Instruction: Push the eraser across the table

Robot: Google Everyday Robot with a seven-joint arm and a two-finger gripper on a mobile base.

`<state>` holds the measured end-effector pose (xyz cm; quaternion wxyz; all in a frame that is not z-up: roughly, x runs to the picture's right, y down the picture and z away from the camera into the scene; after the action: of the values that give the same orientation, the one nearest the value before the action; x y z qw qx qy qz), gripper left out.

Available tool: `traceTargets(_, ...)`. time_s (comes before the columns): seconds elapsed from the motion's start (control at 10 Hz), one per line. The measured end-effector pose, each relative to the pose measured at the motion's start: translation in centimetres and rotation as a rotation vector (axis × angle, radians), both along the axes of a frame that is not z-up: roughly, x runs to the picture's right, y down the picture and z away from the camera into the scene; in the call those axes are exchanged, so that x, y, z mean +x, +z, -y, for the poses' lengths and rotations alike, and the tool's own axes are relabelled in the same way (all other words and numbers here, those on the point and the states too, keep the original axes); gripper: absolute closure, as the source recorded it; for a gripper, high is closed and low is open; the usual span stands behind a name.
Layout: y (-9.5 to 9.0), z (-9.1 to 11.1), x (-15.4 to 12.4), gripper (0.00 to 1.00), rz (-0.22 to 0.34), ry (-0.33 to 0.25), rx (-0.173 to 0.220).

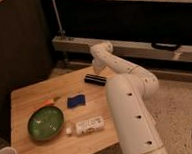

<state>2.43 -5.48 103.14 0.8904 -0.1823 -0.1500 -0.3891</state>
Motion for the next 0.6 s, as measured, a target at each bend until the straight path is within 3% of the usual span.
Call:
traceTargets(0.3,-1.2,-2.8,0.0,1.0,0.024,-0.083,-0.067)
traceTargets(0.6,-2.4,-4.4,-1.0,1.0,0.067,-0.095,-0.117)
